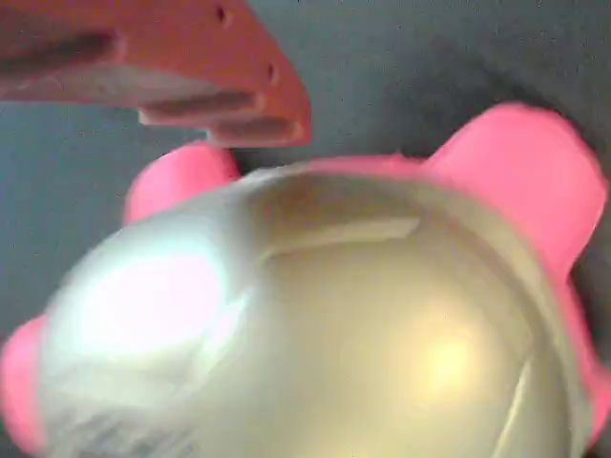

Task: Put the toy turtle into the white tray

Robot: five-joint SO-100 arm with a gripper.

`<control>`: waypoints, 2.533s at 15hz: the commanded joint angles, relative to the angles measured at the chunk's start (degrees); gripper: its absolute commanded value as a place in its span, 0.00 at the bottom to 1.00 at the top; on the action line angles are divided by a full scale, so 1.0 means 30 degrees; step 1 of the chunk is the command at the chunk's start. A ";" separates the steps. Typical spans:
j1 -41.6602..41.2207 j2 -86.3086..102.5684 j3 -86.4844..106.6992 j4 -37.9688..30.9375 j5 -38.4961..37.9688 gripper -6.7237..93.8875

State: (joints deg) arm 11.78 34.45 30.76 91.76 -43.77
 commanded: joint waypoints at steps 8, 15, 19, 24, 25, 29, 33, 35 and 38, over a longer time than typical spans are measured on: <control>0.0205 0.0176 -0.2812 0.0615 0.0469 0.07; 0.0059 0.6885 0.1348 0.0674 0.1934 0.07; -0.1201 1.2656 0.5039 0.0879 0.2930 0.07; -0.5801 1.6084 0.7676 0.0879 0.7354 0.07; -0.6826 1.5879 0.7471 0.0879 0.8232 0.07; -0.9902 1.2715 0.4189 0.0879 1.1367 0.07; -1.0723 0.7676 -0.0176 0.0850 1.2920 0.07; -1.0723 0.6152 -0.1230 0.0703 1.3066 0.07; -1.0752 0.4512 -0.1992 0.0674 1.3125 0.07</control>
State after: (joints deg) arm -19.60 46.14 28.92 93.69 -4.31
